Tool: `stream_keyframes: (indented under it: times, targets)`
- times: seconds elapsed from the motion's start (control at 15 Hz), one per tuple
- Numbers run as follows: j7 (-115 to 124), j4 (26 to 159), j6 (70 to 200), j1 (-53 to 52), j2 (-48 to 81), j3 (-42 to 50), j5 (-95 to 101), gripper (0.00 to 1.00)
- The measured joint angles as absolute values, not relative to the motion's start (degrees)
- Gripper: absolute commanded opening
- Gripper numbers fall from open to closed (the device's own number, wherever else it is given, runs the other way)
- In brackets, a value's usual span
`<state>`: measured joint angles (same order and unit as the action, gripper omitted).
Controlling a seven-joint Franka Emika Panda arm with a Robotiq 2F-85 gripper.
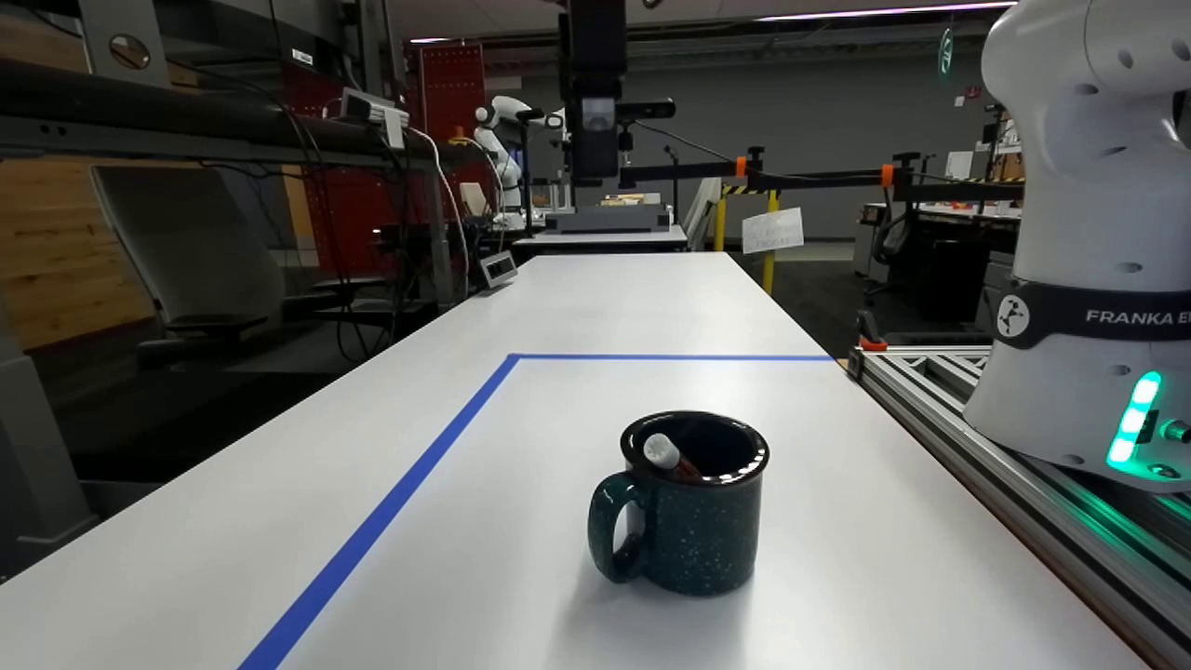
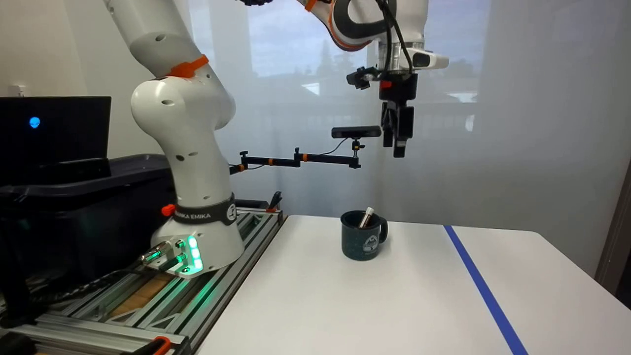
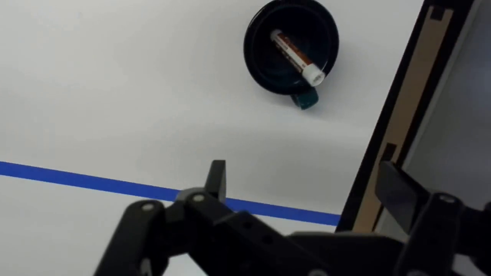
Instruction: Take the marker from the cup and place it on the table
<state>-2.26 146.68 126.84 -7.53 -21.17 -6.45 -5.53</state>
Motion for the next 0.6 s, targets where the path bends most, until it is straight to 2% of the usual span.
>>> stream_keyframes:
  times: [0.6]
  targets:
    - [-8.7,149.1,129.3,-10.8,-18.4,-5.9,-9.4,1.0]
